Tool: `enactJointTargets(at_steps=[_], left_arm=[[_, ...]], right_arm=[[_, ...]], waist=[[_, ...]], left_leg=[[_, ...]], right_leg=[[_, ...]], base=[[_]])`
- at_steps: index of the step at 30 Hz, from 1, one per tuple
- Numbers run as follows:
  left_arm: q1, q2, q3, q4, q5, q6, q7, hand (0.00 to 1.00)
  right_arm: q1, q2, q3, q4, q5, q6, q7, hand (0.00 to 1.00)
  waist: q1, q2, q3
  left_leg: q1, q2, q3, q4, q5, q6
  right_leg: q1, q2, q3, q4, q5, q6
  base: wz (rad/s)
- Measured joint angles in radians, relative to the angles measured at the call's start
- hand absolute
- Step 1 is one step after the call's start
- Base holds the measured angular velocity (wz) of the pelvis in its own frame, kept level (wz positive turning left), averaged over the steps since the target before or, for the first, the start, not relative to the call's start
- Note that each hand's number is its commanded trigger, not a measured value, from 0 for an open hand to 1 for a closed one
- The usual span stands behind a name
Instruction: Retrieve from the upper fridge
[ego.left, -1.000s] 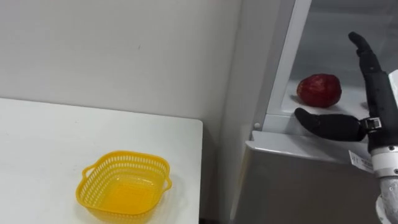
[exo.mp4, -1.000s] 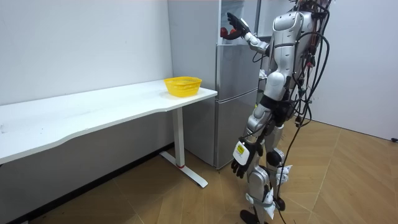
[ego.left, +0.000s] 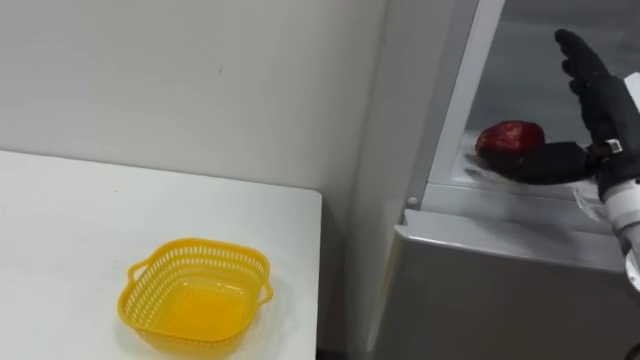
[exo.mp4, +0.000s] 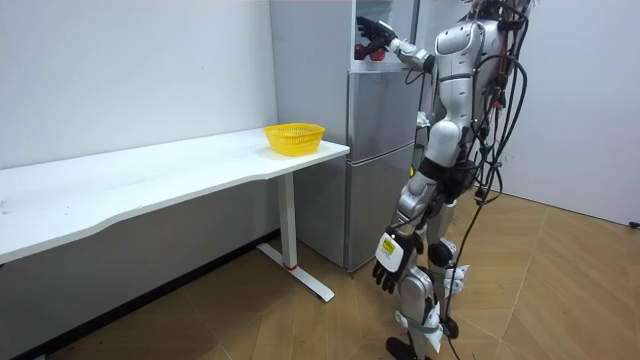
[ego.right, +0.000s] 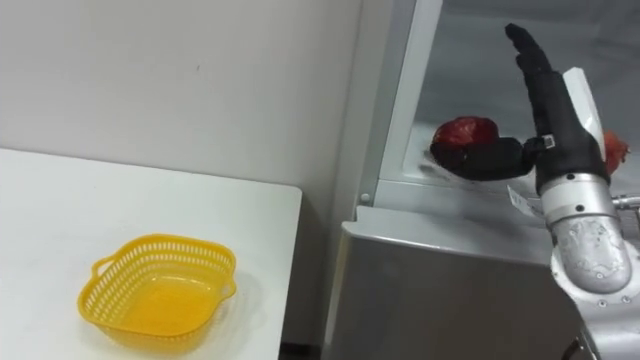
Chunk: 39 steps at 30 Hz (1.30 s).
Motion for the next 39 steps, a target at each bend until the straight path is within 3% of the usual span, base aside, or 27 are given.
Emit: enactJointTargets(at_steps=[9,14,31,36,37,38,39], left_arm=[[0.006,0.005,0.001,-0.022,0.0,0.025,0.0,0.0],[0.003,0.005,0.001,-0.032,0.0,0.044,-0.005,0.0],[-0.009,0.005,0.001,-0.03,0.0,0.045,-0.006,0.0],[-0.009,0.003,-0.002,-0.028,0.0,0.051,-0.003,0.0],[-0.009,0.003,-0.002,-0.027,0.0,0.052,-0.002,0.0],[-0.009,0.003,-0.003,-0.023,-0.001,0.052,-0.002,0.0],[-0.009,0.004,-0.003,-0.019,-0.001,0.052,-0.002,0.0]], right_arm=[[0.0,-0.003,0.0,0.055,0.032,0.041,0.073,0.0],[-0.02,-0.031,0.0,0.113,0.089,0.061,0.167,0.0],[-0.039,-0.063,0.0,0.139,0.124,0.067,0.318,0.0],[-0.039,-0.063,0.001,0.139,0.159,0.069,0.346,0.0],[-0.039,-0.063,0.001,0.139,0.164,0.072,0.354,0.2],[-0.039,-0.063,0.001,0.139,0.178,0.074,0.36,0.53],[-0.039,-0.063,0.001,0.139,0.186,0.075,0.363,0.76]], waist=[[-0.011,-0.007,0.0024],[-0.01,-0.011,-0.0007],[-0.008,-0.006,0.0001],[-0.007,0.001,0.0041],[-0.008,0.003,0.0045],[-0.008,0.005,0.0046],[-0.008,0.005,0.0047]], left_leg=[[-0.004,-0.001,0.0,0.006,0.0,0.0],[-0.001,0.0,0.0,0.006,0.0,0.0],[0.001,0.0,0.0,0.0,0.0,0.0],[0.013,0.001,0.003,-0.003,0.0,0.0],[0.015,0.001,0.003,-0.003,0.0,0.0],[0.016,0.001,0.003,-0.003,0.0,0.0],[0.016,0.001,0.003,-0.003,0.0,0.0]], right_leg=[[0.001,0.0,0.0,0.002,0.0,0.0],[0.007,0.0,0.001,0.0,0.0,0.0],[0.005,0.001,0.001,0.0,0.0,0.0],[0.011,0.001,0.002,0.0,0.0,0.0],[0.012,0.001,0.002,0.0,0.0,0.0],[0.013,0.002,0.002,0.0,0.0,0.0],[0.014,0.002,0.002,0.0,0.0,0.0]], base=[[0.0],[0.0],[0.0],[0.0],[0.0],[0.0],[0.0]])
